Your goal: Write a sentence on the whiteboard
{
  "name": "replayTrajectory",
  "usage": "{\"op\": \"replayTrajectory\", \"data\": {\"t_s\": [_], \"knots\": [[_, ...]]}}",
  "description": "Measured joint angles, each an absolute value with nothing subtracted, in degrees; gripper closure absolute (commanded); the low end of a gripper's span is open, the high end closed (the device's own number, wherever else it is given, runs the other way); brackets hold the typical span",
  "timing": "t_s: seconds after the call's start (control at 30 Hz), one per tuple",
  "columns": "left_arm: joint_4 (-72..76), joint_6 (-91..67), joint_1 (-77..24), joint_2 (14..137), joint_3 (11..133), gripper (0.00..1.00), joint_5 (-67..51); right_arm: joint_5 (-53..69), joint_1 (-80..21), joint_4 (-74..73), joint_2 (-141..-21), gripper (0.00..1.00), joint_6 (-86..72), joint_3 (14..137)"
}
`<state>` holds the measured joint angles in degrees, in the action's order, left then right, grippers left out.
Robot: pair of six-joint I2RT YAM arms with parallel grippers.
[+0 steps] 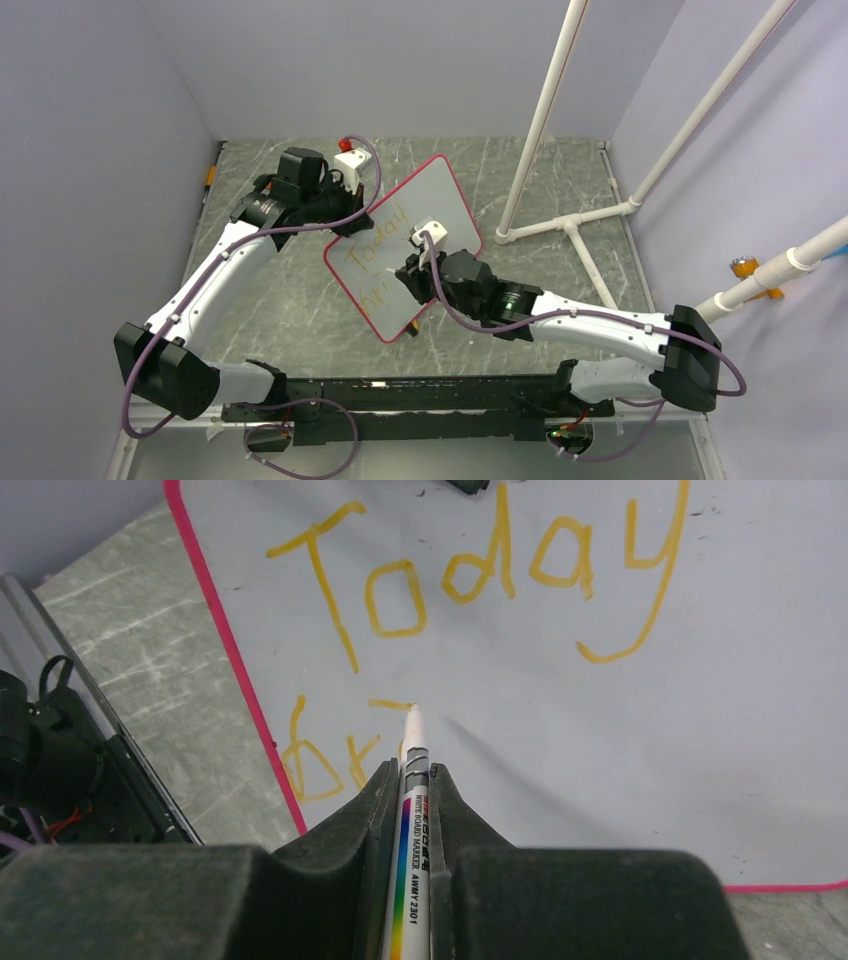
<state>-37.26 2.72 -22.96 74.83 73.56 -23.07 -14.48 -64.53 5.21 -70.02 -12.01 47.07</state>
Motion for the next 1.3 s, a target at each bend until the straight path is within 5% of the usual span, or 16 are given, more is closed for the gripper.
{"op": "replayTrajectory", "data": {"t_s": [1.3], "knots": [[-37.3,2.76,-22.96,74.83,73.56,1.0,-22.83,-14.52,-64.58,7.33,-71.57,1.0,-13.41,41.32]]}}
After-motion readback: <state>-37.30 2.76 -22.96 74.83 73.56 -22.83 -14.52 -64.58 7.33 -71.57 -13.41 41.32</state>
